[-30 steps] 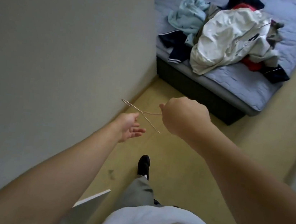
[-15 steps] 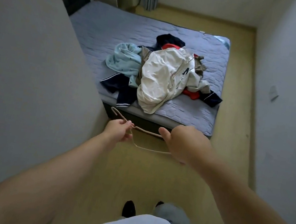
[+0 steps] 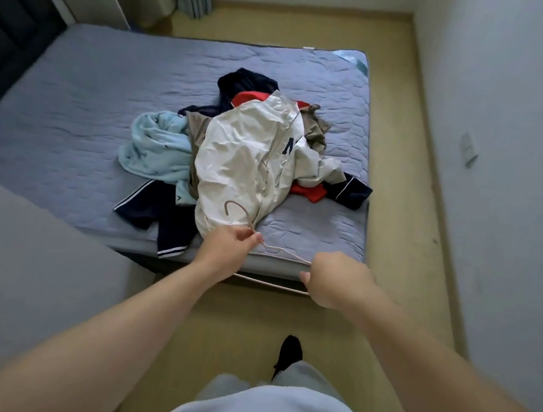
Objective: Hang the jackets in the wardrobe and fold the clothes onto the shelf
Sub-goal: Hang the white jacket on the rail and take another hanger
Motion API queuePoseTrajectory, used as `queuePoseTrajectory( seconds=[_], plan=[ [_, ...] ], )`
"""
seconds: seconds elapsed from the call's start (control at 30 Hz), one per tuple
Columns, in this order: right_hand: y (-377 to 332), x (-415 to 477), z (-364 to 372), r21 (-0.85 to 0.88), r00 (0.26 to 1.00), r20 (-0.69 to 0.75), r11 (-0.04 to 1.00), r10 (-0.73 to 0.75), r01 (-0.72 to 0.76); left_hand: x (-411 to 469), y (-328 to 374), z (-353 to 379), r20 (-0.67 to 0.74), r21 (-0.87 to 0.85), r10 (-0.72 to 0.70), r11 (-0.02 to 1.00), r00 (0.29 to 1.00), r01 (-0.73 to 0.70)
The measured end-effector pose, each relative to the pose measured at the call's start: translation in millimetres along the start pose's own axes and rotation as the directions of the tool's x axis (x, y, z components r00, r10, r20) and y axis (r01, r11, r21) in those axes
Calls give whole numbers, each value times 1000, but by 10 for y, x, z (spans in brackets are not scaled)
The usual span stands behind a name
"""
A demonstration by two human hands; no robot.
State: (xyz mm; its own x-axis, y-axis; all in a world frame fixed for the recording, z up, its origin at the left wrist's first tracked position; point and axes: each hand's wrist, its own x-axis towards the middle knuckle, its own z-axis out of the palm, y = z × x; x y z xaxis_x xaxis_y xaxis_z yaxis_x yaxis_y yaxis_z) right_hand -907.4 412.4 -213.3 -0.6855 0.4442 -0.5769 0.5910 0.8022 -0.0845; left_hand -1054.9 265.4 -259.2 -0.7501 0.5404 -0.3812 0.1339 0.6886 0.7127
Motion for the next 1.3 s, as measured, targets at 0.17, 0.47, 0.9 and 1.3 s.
queuePoseTrajectory(
  seconds=[0.17, 0.47, 0.9, 1.3],
  plan=[
    [-10, 915, -239, 393, 994, 29, 916, -106, 86, 695, 449, 18, 79, 67, 44, 997, 996, -49],
    [226, 2294, -32, 856, 959, 178, 446, 219, -261, 2238, 9, 158, 154, 248, -176, 959, 972, 135],
    [38, 3986, 630, 938, 849, 265, 83, 458, -337, 4743, -1238, 1266, 307, 474, -337, 865, 890, 164],
    [17, 4771, 1270, 881, 854, 367, 155, 368, -446, 6483, -1364, 1593, 652, 742, 227, 8, 724, -670]
  ],
)
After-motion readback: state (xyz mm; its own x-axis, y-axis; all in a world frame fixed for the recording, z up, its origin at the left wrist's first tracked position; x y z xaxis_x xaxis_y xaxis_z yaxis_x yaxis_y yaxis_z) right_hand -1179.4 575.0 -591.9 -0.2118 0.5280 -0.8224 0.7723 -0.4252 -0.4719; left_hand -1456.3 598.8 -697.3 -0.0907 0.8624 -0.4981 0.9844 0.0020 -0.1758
